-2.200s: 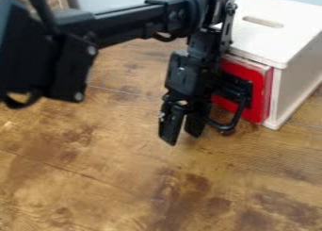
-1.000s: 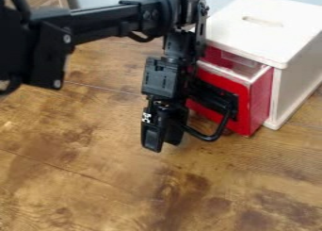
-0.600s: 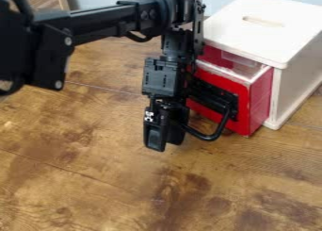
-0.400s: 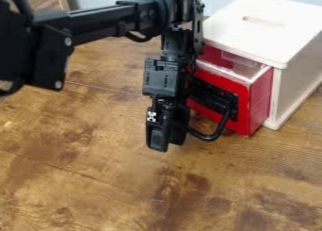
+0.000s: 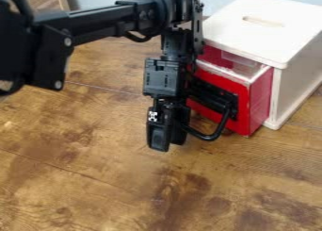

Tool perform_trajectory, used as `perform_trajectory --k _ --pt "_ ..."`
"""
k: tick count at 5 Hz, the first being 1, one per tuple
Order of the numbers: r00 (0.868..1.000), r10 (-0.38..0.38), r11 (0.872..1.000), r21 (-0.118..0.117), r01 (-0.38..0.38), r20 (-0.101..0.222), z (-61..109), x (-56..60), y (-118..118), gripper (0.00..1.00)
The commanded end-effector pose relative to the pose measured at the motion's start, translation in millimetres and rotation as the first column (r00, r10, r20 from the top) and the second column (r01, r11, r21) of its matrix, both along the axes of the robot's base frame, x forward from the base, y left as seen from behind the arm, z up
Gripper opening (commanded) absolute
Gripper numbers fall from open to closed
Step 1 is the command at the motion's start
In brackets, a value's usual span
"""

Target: Open the drawer

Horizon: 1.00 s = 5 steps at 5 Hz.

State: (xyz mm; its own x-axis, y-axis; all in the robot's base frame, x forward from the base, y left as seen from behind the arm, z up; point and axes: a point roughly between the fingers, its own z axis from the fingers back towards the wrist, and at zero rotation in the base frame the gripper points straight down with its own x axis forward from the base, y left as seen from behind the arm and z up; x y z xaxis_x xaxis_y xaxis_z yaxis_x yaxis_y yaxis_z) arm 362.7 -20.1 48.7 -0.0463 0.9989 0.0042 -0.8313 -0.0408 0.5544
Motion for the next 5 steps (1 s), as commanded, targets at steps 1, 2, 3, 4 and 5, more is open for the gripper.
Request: perform_trajectory --k 1,2,3,4,5 --pt "0.99 0.144 0.989 0.026 -0.144 0.008 0.9 -7.0 54.6 0.0" --pt "0.985 0.171 0.985 0.027 -0.171 0.004 1.6 -14.9 58.2 0.0" --pt "0.985 0.172 0.985 0.027 -0.172 0.002 7.1 -17.9 61.0 0.0" --pt "0.985 0.172 0.985 0.023 -0.172 -0.001 13.8 -19.7 63.1 0.0" --pt "0.985 0.173 0.985 0.019 -0.173 -0.002 21.0 -20.4 64.4 0.0"
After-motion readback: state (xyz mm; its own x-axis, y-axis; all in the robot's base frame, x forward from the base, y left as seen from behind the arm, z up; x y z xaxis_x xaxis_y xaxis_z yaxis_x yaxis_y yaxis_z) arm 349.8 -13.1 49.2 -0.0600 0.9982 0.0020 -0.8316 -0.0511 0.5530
